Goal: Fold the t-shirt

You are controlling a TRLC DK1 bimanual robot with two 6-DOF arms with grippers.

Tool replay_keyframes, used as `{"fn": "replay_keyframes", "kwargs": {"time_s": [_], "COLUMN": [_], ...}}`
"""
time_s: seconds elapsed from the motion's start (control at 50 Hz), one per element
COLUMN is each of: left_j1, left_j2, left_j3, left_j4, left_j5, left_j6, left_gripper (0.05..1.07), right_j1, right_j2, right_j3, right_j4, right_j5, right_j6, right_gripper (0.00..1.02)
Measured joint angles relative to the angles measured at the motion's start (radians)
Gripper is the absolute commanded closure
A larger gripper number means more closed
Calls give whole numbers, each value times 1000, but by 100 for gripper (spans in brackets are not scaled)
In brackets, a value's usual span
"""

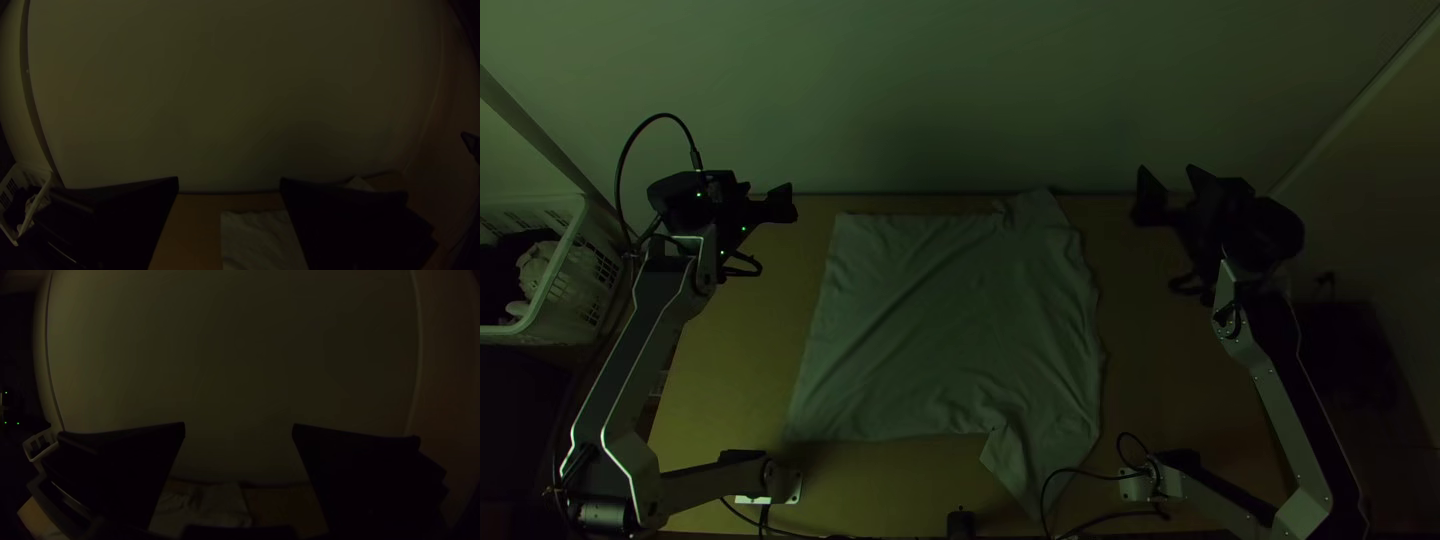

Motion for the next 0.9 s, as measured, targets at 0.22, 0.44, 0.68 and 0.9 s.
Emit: {"fn": "replay_keyframes", "kwargs": {"time_s": [0.22, 0.44, 0.68, 0.9], "left_j1": [-5, -5, -5, -5], "left_j2": [162, 282, 427, 598], "left_j3": [124, 190, 309, 481], "left_j4": [-58, -98, -172, -293], "left_j5": [1, 47, 80, 99], "left_j6": [-7, -11, -22, -26], "left_gripper": [10, 10, 10, 11], "right_j1": [7, 6, -12, -46], "right_j2": [115, 238, 410, 555], "right_j3": [40, 134, 229, 320], "right_j4": [-27, -95, -175, -239], "right_j5": [-2, -28, -134, -144], "right_j6": [50, 98, 183, 224], "right_gripper": [4, 4, 4, 4]}}
